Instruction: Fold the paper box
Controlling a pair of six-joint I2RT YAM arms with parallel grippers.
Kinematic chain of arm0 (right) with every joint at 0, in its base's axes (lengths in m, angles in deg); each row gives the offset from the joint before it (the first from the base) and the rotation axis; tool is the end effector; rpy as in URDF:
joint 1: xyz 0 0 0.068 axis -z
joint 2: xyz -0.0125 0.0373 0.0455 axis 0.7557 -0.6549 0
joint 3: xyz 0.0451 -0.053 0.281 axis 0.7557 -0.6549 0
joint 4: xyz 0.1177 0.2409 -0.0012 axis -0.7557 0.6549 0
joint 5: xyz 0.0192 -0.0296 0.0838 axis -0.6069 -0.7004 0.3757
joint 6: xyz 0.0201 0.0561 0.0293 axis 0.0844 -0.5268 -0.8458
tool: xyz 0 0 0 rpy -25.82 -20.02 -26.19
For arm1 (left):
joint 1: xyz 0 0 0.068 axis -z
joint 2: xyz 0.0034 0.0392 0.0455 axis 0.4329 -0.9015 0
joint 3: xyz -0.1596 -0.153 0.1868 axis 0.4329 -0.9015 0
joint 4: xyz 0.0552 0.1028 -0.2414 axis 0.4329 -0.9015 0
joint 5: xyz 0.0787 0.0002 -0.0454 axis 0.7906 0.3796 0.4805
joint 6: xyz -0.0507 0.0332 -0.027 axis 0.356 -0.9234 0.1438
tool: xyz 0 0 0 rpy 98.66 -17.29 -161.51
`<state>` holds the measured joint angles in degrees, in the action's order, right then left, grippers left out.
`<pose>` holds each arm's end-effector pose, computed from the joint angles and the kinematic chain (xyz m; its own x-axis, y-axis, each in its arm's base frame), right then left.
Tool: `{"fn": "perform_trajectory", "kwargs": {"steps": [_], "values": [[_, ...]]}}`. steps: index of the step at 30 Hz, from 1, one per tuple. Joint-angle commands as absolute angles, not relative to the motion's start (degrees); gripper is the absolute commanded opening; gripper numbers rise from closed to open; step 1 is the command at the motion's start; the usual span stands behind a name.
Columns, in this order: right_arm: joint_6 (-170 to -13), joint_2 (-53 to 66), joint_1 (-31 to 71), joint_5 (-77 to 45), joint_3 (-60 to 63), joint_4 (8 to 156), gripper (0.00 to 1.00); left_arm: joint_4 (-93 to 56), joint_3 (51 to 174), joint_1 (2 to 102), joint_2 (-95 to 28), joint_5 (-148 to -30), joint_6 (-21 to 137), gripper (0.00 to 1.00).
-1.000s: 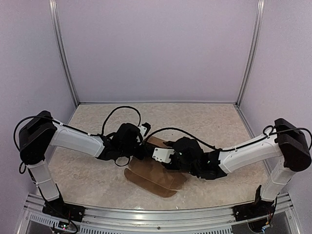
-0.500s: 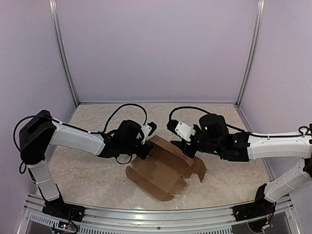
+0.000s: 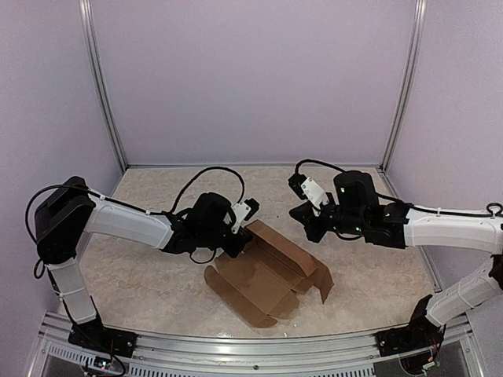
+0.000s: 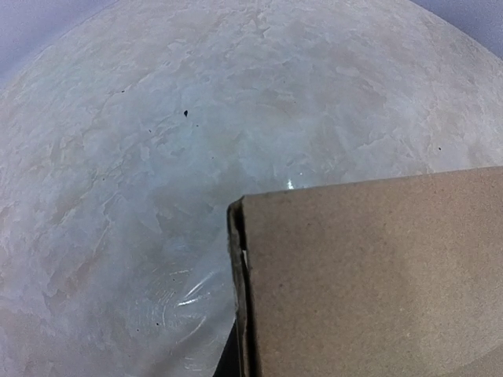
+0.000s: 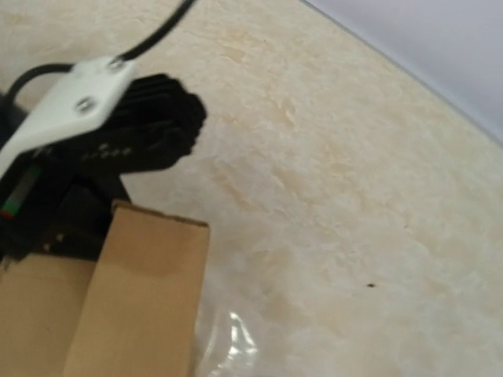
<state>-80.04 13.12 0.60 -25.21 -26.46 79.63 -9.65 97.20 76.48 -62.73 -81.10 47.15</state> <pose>0.2079 0.2334 0.2703 -0.2199 -0.3706 -0.9024 -0.7577 0.6475 -0.0813 0.2559 -0.3151 0.1650 -0.3838 0.4539 -0.8041 0.7759 0.6307 -0.0143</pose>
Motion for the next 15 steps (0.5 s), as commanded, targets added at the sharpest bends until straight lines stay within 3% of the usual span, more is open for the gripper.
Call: {"fn": "perform_trajectory", "kwargs": {"steps": [1, 15], "values": [[-87.7, 8.7, 2.2, -20.8, -23.8, 76.5, 0.0, -8.5, 99.8, 77.3, -64.0, -78.7, 45.3, 0.0], [-97.5, -2.5, 4.0, -19.6, -20.5, 67.1, 0.0, -5.3, 102.6, 77.4, -68.6, -79.7, 46.1, 0.0]]}}
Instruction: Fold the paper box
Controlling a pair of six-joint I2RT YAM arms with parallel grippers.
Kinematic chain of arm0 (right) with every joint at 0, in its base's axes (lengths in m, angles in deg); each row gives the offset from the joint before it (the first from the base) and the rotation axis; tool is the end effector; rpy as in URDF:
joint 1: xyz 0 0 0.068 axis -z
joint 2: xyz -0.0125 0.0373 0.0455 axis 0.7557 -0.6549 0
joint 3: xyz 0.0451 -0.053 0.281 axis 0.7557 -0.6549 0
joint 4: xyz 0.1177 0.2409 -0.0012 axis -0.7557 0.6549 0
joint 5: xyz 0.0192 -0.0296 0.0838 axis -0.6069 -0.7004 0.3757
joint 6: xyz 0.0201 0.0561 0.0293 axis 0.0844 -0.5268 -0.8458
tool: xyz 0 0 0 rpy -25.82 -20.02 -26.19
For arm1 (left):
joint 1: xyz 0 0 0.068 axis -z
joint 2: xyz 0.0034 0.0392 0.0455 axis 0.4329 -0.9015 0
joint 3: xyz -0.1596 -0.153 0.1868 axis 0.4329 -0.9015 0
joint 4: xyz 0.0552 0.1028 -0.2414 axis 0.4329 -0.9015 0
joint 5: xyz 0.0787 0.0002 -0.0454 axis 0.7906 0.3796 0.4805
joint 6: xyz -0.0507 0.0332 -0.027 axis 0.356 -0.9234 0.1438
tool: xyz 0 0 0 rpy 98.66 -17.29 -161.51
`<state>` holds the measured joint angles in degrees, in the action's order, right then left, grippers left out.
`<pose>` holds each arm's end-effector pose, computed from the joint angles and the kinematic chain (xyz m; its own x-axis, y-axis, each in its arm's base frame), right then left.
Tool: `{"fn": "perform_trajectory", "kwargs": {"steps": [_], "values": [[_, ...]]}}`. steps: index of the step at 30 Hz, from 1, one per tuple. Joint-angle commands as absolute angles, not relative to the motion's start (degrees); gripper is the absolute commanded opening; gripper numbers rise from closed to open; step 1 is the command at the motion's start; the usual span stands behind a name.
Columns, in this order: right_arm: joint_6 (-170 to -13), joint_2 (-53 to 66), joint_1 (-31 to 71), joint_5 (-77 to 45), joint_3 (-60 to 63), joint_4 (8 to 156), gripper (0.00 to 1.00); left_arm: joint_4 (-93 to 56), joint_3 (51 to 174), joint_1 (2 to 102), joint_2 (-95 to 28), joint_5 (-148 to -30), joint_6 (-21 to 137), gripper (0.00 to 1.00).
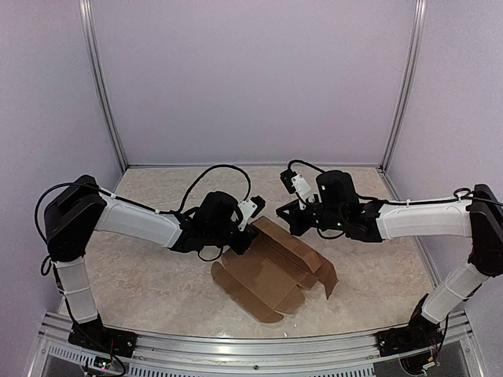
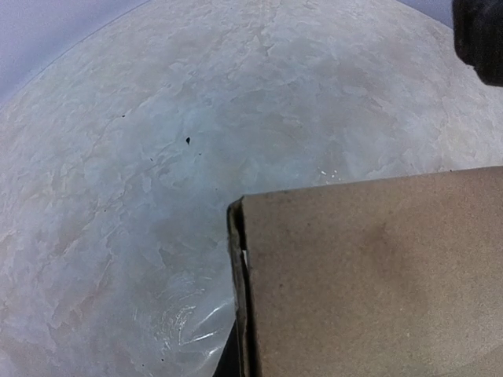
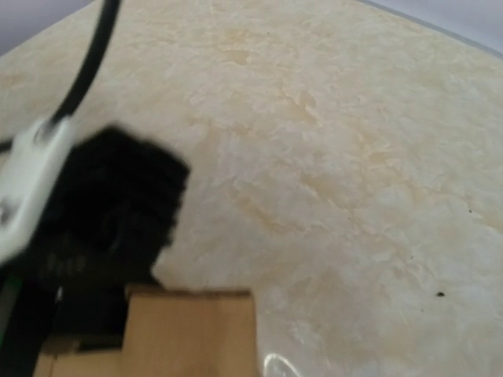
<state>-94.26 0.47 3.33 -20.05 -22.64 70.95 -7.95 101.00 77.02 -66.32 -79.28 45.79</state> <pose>0.2493 0.2614 0.2417 -0.4192 -0.1925 -0.8873 -0.6995 0.6914 0.1805 0.2667 -0.3320 0.1643 -0.3441 0.4512 -0.8234 0.7740 0.6328 0.0233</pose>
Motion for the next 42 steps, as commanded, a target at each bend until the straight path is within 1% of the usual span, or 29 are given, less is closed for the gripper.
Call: {"fn": "perform_trajectory", "kwargs": {"steps": [1, 8, 22, 30, 32, 36, 40, 42], "values": [[-97.9, -3.5, 4.1, -19.7, -20.3, 66.6, 0.0, -4.6, 102.7, 77.4, -69.1, -79.6, 46.2, 0.0], [-98.6, -8.9, 4.2, -20.9, -18.9, 63.2, 0.0, -1.5, 102.6, 77.5, -71.3, -79.5, 48.7, 0.0], [-99.6, -17.1, 4.2, -16.1, -15.3, 59.3, 0.0, 2.2, 100.5, 77.7, -73.2, -79.2, 50.0, 0.0], [-101.6, -19.5, 4.1, -15.4, -17.9, 57.0, 0.0, 4.0, 99.8, 77.9, -74.7, -78.3, 50.6, 0.03], [-101.7, -20.0, 4.1, -15.1, -18.2, 57.1, 0.0, 4.5, 99.4, 77.9, -74.9, -78.3, 50.9, 0.05], [-102.0, -20.5, 4.0, -14.9, -19.0, 57.0, 0.0, 4.9, 98.6, 77.9, -74.5, -78.3, 51.3, 0.13], [-102.2, -20.7, 3.9, -15.1, -19.9, 57.2, 0.0, 5.8, 97.3, 77.9, -73.7, -77.3, 51.9, 0.27], [-102.2, -20.7, 3.9, -15.4, -20.4, 57.2, 0.0, 5.9, 97.2, 77.9, -73.7, -77.3, 52.0, 0.31]]}}
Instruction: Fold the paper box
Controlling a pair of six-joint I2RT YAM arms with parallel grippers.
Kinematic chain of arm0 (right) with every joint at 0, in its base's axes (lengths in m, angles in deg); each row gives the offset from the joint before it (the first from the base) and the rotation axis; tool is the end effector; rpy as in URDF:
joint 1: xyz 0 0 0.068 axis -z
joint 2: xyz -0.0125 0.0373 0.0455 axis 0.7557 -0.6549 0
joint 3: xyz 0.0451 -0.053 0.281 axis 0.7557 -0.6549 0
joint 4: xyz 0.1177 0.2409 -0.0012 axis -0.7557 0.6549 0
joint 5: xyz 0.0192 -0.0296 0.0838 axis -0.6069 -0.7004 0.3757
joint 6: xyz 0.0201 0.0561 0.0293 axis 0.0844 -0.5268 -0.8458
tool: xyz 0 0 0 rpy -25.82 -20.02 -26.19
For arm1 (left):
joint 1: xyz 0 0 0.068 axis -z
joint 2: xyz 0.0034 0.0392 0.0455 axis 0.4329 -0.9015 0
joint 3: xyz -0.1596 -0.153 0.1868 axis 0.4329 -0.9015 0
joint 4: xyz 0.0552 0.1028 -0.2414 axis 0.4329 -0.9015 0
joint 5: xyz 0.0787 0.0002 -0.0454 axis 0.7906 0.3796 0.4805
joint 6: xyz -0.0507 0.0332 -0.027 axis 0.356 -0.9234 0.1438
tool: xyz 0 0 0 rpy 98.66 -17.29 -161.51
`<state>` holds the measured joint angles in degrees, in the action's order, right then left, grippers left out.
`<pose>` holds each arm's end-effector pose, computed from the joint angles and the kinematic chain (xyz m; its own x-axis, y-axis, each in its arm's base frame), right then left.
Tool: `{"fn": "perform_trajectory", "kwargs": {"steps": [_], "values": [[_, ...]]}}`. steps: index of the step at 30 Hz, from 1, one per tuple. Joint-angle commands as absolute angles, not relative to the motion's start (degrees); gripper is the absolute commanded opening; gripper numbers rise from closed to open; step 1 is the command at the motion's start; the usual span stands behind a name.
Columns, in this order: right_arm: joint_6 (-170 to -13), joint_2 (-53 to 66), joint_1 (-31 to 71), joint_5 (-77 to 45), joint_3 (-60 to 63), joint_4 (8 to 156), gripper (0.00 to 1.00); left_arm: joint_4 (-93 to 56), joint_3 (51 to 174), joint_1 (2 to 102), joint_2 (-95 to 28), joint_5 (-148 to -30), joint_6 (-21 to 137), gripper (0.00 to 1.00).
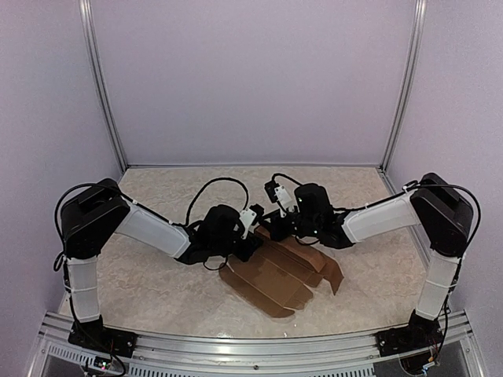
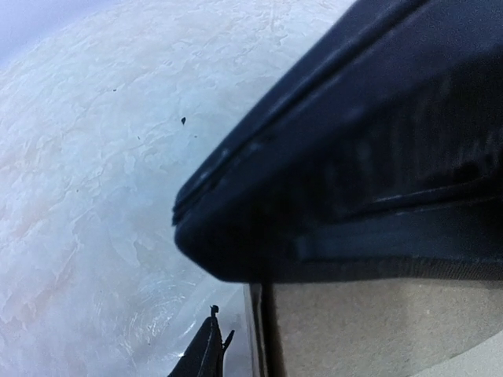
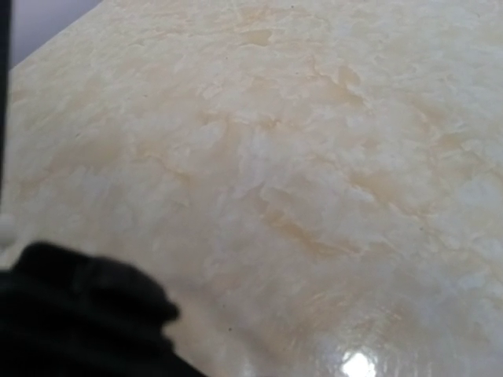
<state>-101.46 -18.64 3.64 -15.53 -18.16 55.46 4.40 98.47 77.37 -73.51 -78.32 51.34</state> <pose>0.2901 0.3059 0.1751 -0.5077 -0.1089 -0.8546 -0.6827 0.6559 0.3220 0.2705 -0.3396 0.1220 -0.3905 0.3595 -0.8475 0.7336 0.6777 -0.0506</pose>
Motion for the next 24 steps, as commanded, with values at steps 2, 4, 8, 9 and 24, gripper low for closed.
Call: {"fn": "perform_trajectory", "kwargs": {"steps": [2, 4, 8, 9, 24], "values": [[-102.3, -20.6, 3.7, -15.6, -20.6, 57.6, 0.0, 5.9, 97.2, 77.9, -73.8, -76.9, 52.2, 0.34], [-102.4, -20.6, 3.6, -15.9, -21.1, 57.3, 0.0, 6.2, 97.1, 77.9, -73.8, -76.8, 52.5, 0.37], [-103.1, -20.6, 3.3, -16.0, -21.6, 56.9, 0.0, 7.1, 97.1, 77.9, -74.0, -76.1, 53.2, 0.39], [-103.2, -20.7, 3.2, -16.0, -21.6, 56.8, 0.0, 7.5, 97.1, 77.8, -74.2, -75.8, 53.5, 0.39], [-104.7, -20.4, 2.6, -17.0, -22.6, 56.2, 0.0, 14.0, 98.1, 77.8, -77.7, -74.1, 56.6, 0.31]]}}
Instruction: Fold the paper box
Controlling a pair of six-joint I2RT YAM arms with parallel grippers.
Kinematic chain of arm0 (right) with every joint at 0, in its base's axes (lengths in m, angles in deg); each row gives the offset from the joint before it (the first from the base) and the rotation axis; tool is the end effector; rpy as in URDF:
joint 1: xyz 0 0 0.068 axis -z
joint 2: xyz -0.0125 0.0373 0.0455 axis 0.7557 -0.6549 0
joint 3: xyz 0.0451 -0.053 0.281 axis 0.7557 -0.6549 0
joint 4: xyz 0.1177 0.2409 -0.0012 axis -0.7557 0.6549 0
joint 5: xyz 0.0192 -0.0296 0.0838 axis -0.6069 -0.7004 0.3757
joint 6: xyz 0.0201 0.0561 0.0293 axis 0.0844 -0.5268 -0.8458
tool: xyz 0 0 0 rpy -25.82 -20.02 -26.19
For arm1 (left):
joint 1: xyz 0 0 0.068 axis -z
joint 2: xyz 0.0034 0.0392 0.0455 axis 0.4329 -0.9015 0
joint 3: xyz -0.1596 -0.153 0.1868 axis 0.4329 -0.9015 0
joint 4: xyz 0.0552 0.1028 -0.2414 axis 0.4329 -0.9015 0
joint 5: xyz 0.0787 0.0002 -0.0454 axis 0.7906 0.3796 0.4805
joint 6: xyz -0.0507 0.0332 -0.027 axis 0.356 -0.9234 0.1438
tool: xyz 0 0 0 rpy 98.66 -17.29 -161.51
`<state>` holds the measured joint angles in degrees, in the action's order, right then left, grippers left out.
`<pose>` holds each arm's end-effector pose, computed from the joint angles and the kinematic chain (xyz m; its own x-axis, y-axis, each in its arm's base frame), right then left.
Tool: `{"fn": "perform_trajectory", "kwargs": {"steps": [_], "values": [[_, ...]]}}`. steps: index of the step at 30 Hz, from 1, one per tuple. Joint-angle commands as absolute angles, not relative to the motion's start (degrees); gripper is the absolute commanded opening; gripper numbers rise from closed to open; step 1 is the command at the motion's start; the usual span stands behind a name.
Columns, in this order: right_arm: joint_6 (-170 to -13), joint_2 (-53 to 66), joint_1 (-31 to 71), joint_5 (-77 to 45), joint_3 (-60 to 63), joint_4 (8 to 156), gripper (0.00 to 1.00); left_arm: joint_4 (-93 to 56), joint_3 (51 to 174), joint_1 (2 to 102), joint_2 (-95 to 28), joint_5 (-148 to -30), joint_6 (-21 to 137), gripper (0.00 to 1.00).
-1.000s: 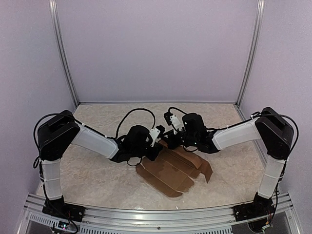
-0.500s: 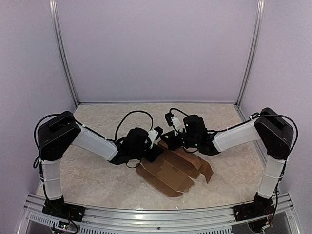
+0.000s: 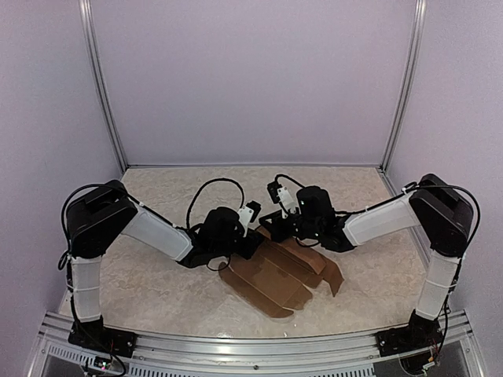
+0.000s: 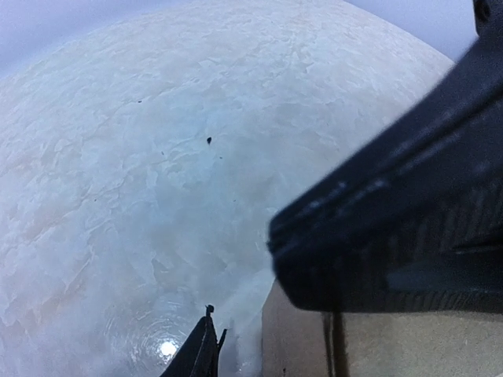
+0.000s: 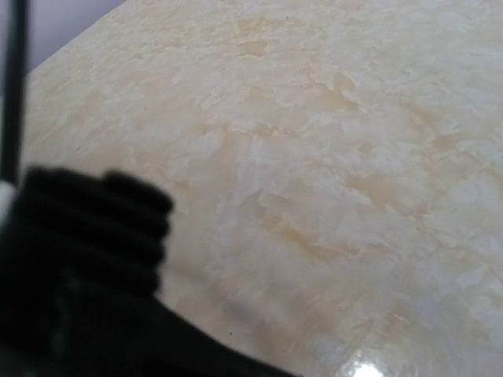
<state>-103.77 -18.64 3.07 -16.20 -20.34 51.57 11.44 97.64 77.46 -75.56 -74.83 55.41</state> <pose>0.2843 0.3051 0.1708 -0.5144 -0.0666 -0.8550 -0.6698 0.6538 0.3520 0.2751 -0.3413 0.1165 -0.3969 0.2560 -0.8815 0.6742 0.7330 -0.0906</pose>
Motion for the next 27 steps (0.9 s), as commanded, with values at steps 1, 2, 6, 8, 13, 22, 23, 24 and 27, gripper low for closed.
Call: {"fn": "perform_trajectory", "kwargs": {"steps": [1, 2, 6, 8, 13, 22, 23, 24, 27], "values": [[-104.8, -20.3, 2.6, -17.0, -22.6, 56.1, 0.0, 14.3, 97.9, 77.9, -77.9, -73.8, 56.7, 0.25], [-105.0, -20.3, 2.6, -17.1, -22.7, 56.1, 0.0, 14.8, 97.7, 77.8, -77.9, -73.6, 56.8, 0.19], [-105.6, -20.4, 2.5, -17.3, -22.8, 55.5, 0.0, 14.8, 97.7, 77.9, -77.8, -72.7, 56.8, 0.02], [-106.1, -20.5, 2.4, -17.5, -23.0, 55.0, 0.0, 14.9, 97.4, 77.9, -77.7, -71.9, 56.8, 0.0], [-107.1, -20.9, 2.2, -17.6, -23.5, 54.1, 0.0, 15.5, 96.9, 77.9, -77.3, -70.8, 56.8, 0.0], [-107.9, -21.0, 2.2, -17.8, -23.9, 53.4, 0.0, 16.9, 97.2, 78.0, -77.5, -69.6, 56.8, 0.37], [-108.0, -21.0, 2.2, -17.8, -24.0, 53.3, 0.0, 17.1, 97.4, 78.0, -77.6, -69.5, 56.9, 0.39], [-108.0, -21.0, 2.1, -17.9, -24.0, 53.3, 0.0, 17.2, 97.7, 78.0, -77.9, -69.5, 56.9, 0.4], [-108.1, -20.9, 2.1, -17.9, -24.2, 53.1, 0.0, 17.2, 98.8, 78.0, -78.9, -69.8, 57.1, 0.41]]}}
